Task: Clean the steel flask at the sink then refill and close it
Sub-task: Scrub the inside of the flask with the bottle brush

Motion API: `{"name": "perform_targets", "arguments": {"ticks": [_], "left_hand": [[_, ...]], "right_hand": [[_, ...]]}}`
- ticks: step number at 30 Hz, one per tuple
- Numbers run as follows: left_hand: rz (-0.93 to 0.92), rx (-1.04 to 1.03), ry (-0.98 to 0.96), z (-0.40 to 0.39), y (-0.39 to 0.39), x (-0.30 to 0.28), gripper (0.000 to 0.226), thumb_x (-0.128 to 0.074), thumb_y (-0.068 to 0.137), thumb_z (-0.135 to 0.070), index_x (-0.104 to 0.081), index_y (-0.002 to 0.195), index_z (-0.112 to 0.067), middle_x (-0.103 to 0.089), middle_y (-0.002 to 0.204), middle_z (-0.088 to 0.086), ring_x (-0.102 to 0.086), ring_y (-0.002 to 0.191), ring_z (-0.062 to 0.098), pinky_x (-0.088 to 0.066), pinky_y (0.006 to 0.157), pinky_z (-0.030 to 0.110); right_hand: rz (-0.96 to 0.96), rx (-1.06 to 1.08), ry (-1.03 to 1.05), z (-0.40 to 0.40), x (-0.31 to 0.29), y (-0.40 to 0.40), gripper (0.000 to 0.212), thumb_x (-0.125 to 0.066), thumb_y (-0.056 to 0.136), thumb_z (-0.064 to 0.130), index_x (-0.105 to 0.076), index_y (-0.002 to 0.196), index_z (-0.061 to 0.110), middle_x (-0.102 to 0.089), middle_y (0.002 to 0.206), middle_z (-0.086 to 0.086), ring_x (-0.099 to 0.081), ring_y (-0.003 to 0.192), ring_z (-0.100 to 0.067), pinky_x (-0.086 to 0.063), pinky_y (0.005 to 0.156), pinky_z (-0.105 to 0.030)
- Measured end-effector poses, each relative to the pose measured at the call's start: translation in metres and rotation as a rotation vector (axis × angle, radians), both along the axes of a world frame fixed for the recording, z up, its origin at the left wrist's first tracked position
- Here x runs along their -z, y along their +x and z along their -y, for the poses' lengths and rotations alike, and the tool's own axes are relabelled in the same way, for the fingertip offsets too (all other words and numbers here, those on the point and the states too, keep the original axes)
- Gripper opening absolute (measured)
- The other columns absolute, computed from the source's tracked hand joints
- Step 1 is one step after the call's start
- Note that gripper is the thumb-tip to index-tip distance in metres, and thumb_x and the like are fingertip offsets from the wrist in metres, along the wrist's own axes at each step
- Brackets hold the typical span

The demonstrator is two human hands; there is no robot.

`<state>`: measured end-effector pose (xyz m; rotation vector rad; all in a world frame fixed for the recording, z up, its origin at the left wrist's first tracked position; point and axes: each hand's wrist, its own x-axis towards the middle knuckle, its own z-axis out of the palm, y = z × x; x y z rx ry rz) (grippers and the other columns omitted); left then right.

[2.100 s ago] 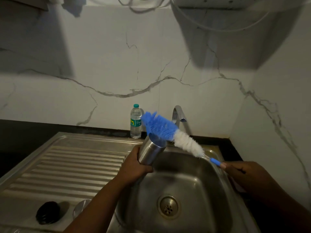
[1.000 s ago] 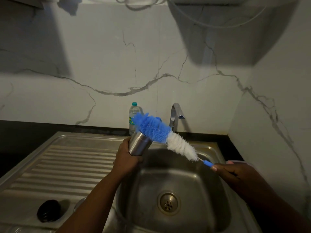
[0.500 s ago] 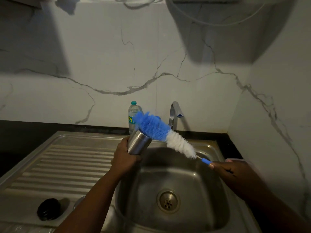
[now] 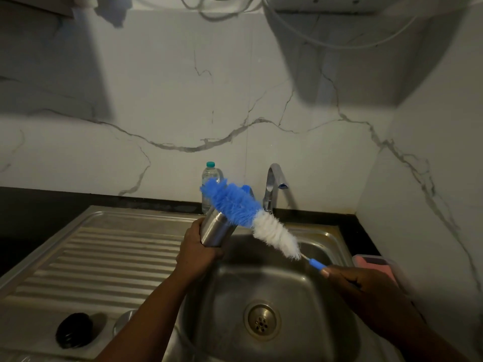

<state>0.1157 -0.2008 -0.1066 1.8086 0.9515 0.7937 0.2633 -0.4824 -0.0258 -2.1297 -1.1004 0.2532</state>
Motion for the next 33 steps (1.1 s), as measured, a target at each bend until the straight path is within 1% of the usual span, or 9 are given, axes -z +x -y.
{"name": "perform_targets", "arguments": {"ticks": [5, 9, 16, 19, 23, 25, 28, 29, 33], "left_hand": [[-0.027, 0.001, 0.007, -0.004, 0.001, 0.006, 0.099, -0.081, 0.044, -0.041, -0.041, 0.133, -0.036, -0.057, 0.123, -0.002, -0.059, 0.108, 0.02, -0.053, 0.091, 0.051], [-0.013, -0.009, 0.008, -0.007, 0.001, 0.009, 0.096, -0.079, 0.04, -0.044, -0.04, 0.128, -0.042, -0.057, 0.121, -0.003, -0.059, 0.107, 0.02, -0.052, 0.09, 0.053], [0.053, 0.016, -0.004, -0.005, -0.005, 0.001, 0.095, -0.077, 0.038, -0.036, -0.044, 0.128, -0.033, -0.058, 0.119, 0.0, -0.06, 0.104, 0.021, -0.055, 0.086, 0.047], [0.07, 0.023, 0.005, -0.005, -0.007, -0.002, 0.096, -0.076, 0.038, -0.037, -0.044, 0.128, -0.034, -0.058, 0.118, -0.001, -0.06, 0.103, 0.019, -0.055, 0.085, 0.046], [0.132, 0.005, -0.026, -0.005, -0.016, -0.008, 0.085, -0.083, 0.051, -0.016, -0.042, 0.124, -0.032, -0.055, 0.112, -0.005, -0.057, 0.097, 0.008, -0.049, 0.073, 0.025], [0.152, -0.004, -0.028, -0.01, -0.023, -0.008, 0.083, -0.085, 0.057, -0.008, -0.041, 0.124, -0.031, -0.053, 0.108, -0.01, -0.055, 0.096, 0.004, -0.044, 0.069, 0.019], [0.163, -0.026, 0.0, -0.017, -0.04, -0.012, 0.081, -0.087, 0.059, -0.006, -0.043, 0.122, -0.029, -0.054, 0.106, -0.013, -0.055, 0.093, 0.001, -0.043, 0.069, 0.017], [0.167, -0.039, 0.005, -0.02, -0.048, -0.014, 0.079, -0.088, 0.059, -0.006, -0.044, 0.121, -0.03, -0.054, 0.105, -0.013, -0.055, 0.092, 0.0, -0.044, 0.069, 0.018], [0.216, -0.126, -0.022, -0.038, -0.085, -0.022, 0.085, -0.089, 0.047, -0.025, -0.046, 0.12, -0.027, -0.06, 0.107, -0.009, -0.061, 0.095, 0.01, -0.051, 0.076, 0.028]], "right_hand": [[-0.02, 0.071, -0.001, -0.004, 0.005, 0.006, 0.053, -0.042, 0.09, 0.058, -0.074, 0.073, 0.018, -0.067, 0.062, 0.009, -0.062, 0.081, -0.002, -0.041, 0.061, -0.009], [-0.014, 0.069, -0.022, -0.008, -0.001, -0.002, 0.045, -0.055, 0.093, 0.031, -0.061, 0.052, 0.013, -0.05, 0.042, 0.007, -0.049, 0.046, -0.001, -0.038, 0.05, -0.008], [-0.025, 0.07, 0.013, -0.011, -0.011, -0.012, 0.041, -0.055, 0.078, 0.045, -0.061, 0.04, 0.03, -0.053, 0.044, 0.009, -0.051, 0.047, 0.004, -0.036, 0.047, -0.013], [0.041, 0.117, -0.032, -0.012, -0.012, -0.007, 0.046, -0.059, 0.088, 0.033, -0.059, 0.045, 0.019, -0.041, 0.04, -0.001, -0.049, 0.045, 0.002, -0.037, 0.049, -0.009], [0.014, 0.071, -0.024, -0.02, -0.016, -0.019, 0.04, -0.061, 0.084, 0.033, -0.058, 0.045, 0.024, -0.052, 0.039, 0.01, -0.052, 0.047, 0.007, -0.037, 0.049, -0.005], [0.003, 0.032, -0.056, -0.026, -0.02, -0.023, 0.032, -0.054, 0.088, 0.041, -0.068, 0.062, 0.028, -0.063, 0.051, 0.011, -0.059, 0.057, 0.0, -0.042, 0.051, -0.012], [0.063, 0.017, -0.098, -0.041, -0.02, -0.024, 0.079, -0.029, 0.076, 0.081, -0.075, 0.081, 0.017, -0.07, 0.072, -0.008, -0.064, 0.067, -0.016, -0.049, 0.063, -0.033], [0.085, 0.01, -0.074, -0.048, -0.017, -0.024, 0.079, -0.029, 0.075, 0.081, -0.075, 0.085, 0.018, -0.069, 0.072, -0.009, -0.064, 0.066, -0.017, -0.048, 0.063, -0.035], [-0.009, -0.019, -0.054, -0.082, -0.007, -0.041, 0.027, -0.053, 0.09, 0.043, -0.071, 0.105, 0.031, -0.071, 0.079, 0.002, -0.063, 0.076, -0.012, -0.049, 0.074, -0.033]]}}
